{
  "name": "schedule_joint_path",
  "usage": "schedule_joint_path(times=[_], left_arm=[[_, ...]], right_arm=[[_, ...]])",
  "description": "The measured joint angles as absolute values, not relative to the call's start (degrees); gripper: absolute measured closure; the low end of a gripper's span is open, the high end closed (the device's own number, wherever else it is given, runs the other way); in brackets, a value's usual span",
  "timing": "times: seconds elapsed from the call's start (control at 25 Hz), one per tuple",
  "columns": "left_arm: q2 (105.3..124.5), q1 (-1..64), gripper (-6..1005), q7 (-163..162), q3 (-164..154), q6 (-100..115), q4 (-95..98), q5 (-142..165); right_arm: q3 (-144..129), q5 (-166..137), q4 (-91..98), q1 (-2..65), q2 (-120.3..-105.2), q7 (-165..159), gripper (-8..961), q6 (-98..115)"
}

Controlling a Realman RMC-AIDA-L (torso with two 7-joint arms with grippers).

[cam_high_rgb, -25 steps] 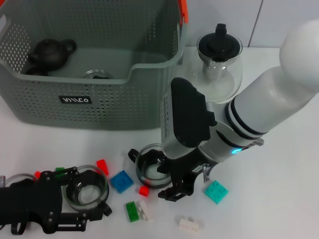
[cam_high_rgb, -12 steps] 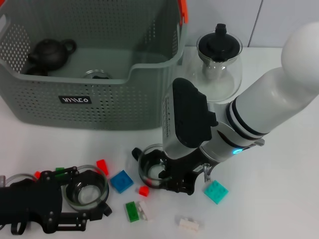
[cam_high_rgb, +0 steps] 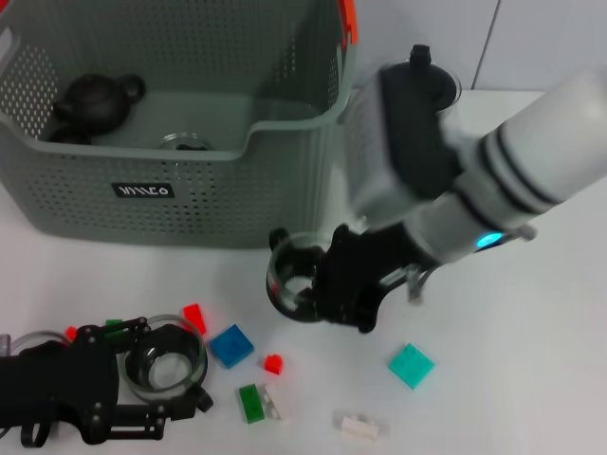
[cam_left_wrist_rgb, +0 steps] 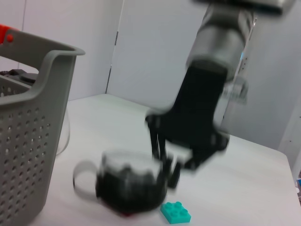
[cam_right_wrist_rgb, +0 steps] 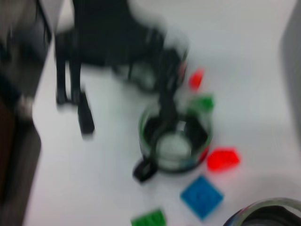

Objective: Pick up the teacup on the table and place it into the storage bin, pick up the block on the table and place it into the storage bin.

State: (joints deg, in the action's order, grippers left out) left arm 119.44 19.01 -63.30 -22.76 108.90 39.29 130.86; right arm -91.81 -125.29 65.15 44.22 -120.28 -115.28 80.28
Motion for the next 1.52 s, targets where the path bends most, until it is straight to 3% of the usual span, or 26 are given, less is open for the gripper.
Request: schedule_joint_path(times=[0.28,0.56,0.72,1.16,1.36,1.52], left_arm=[[119.44,19.0,143,-63.4,-22.8,108.9,39.3,130.9],[119.44,19.2,143,-63.5,-22.8,108.9,39.3,130.9],[119.45,19.2,143,-63.5,-22.8,109.0,39.2,130.9],[119.56,19.6,144,-63.4,-22.8,108.3,38.4,130.8],[119.63,19.6,144,-63.4,-22.8,107.7,38.3,130.8],[119.71,19.7,144,-63.3,-22.8,107.6,38.2,130.8]], right_arm=[[-69.3,-108.4,73.9,41.8,-120.15,-110.3,894,97.0],[-66.8,-98.2,76.2,41.9,-120.25,-109.4,894,83.9],[-68.8,-100.4,71.0,46.9,-120.16,-112.3,893,72.2],[-67.7,-113.8,37.1,70.1,-118.33,-122.6,895,52.7],[-69.7,-115.1,27.9,73.7,-120.37,-119.0,894,46.1],[-73.7,-115.1,23.9,74.8,-120.69,-119.8,893,43.1]])
